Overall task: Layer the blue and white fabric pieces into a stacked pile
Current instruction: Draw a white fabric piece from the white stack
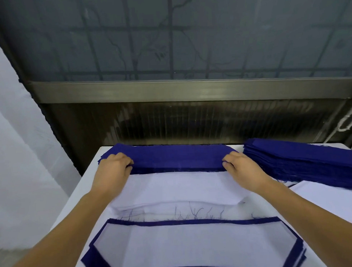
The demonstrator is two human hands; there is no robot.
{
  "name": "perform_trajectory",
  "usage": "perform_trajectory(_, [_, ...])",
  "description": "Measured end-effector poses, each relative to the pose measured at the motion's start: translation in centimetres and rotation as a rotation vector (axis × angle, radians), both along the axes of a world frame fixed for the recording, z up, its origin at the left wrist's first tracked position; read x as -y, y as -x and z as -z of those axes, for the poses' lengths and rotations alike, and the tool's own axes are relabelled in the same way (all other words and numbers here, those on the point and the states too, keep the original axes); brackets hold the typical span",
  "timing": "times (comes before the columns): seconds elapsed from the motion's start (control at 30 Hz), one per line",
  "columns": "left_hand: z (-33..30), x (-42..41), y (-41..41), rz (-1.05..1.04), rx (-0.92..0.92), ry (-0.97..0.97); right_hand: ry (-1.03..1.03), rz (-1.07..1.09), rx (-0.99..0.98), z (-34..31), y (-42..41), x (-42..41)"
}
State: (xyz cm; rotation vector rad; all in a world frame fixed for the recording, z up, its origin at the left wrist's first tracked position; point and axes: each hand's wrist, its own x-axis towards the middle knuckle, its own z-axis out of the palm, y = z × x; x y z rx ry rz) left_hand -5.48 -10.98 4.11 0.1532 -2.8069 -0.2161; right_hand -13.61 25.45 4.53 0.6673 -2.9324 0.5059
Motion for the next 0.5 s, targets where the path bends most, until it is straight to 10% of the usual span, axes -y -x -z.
perform_trajectory(0.5, [-1.8, -1.9, -11.5, 0.345, 0.471, -0.361, 0.170, 0.007, 0.543, -1.8, -13.5, -8.5])
